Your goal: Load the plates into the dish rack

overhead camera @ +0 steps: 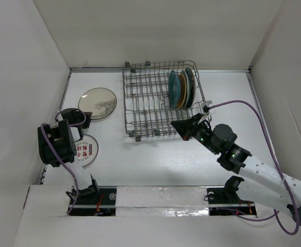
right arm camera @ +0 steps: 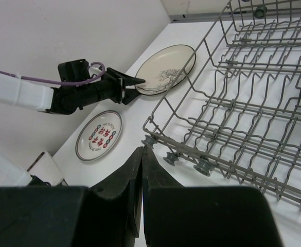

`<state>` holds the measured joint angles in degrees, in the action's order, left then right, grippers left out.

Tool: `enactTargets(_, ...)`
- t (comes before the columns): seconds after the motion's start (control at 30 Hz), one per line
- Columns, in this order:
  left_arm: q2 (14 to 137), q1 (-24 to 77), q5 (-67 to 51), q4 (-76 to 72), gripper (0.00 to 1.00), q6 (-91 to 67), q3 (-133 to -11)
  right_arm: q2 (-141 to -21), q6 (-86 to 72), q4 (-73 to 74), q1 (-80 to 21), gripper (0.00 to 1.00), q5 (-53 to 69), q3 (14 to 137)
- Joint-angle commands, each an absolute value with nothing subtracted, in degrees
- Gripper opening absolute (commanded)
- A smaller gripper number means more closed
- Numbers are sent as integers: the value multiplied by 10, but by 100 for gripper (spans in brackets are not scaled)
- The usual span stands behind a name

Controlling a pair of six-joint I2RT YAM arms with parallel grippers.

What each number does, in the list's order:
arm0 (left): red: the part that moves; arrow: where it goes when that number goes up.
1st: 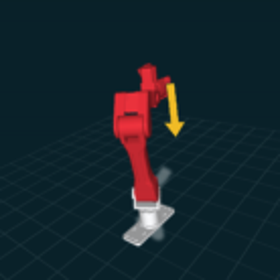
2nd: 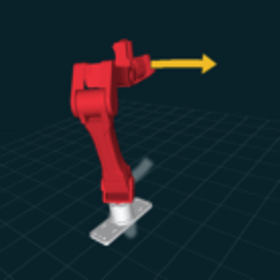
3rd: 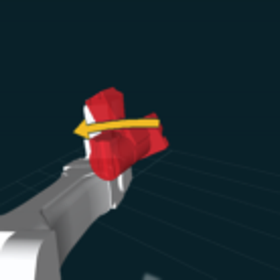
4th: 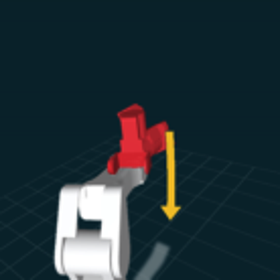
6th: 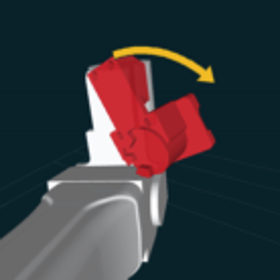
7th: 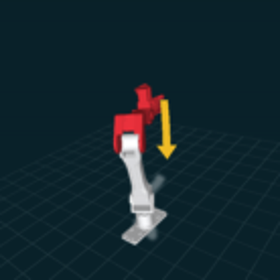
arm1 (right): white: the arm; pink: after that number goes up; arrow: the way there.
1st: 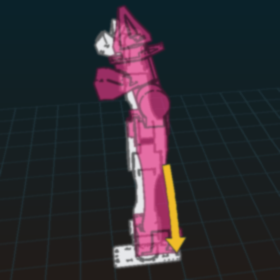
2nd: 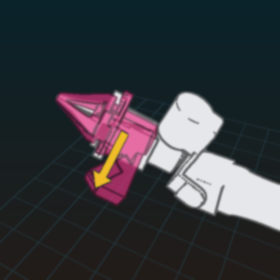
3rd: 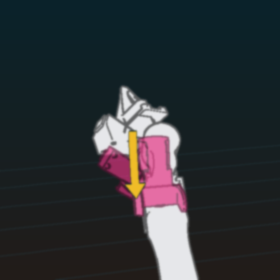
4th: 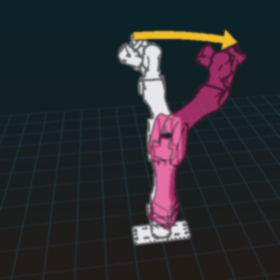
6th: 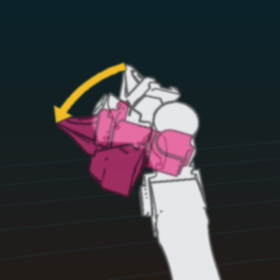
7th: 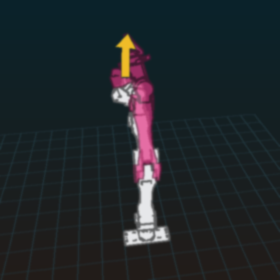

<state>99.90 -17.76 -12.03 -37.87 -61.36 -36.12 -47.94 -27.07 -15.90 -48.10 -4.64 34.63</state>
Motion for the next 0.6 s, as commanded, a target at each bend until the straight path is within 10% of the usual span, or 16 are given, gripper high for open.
enactTargets(0.0, 1024, -179, -141, -410, 27, -630, -367, -469, -269, -183, -485, 6, -64, 345)
enactTargets(0.1, 1033, -179, -148, -463, 0, -641, -352, -470, -267, -183, -485, 6, -65, 345)
enactTargets(0.57, 844, -185, -120, -658, 0, -653, -221, -463, -255, -163, -485, 5, -66, 359)
